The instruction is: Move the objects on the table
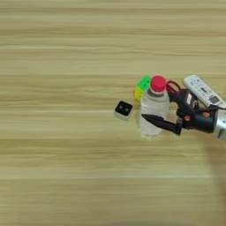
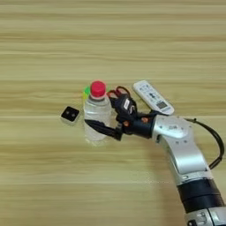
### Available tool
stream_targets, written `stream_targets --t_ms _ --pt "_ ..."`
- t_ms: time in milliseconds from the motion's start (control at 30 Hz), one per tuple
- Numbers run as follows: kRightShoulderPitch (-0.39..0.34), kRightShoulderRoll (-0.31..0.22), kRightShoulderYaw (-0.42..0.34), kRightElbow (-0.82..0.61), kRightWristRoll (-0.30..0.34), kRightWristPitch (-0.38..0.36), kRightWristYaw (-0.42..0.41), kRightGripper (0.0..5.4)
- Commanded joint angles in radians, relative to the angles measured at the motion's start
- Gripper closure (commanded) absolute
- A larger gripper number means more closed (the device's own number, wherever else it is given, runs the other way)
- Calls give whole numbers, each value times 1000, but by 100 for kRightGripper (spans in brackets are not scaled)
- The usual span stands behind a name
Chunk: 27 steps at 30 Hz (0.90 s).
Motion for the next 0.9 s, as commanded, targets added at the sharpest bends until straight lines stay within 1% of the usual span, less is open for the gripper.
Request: stream_targets --t_ms 33,100,167,333,400,533,700,900 --pt "-55 -13 -16 -16 3 -48 -38 176" --pt "-57 -15 -17 -12 4 -51 -39 156" --pt "-57 -15 -16 -9 4 -54 -39 120" --pt "-61 -16 -18 -10 9 -53 -38 75" --pt "-64 -16 -23 -17 16 -50 -38 49" --pt "-72 -17 -36 -44 40 -37 -37 12" --pt "-87 -28 -71 -110 102 2 -29 5" --pt "-97 -43 -99 -169 142 23 -29 5"
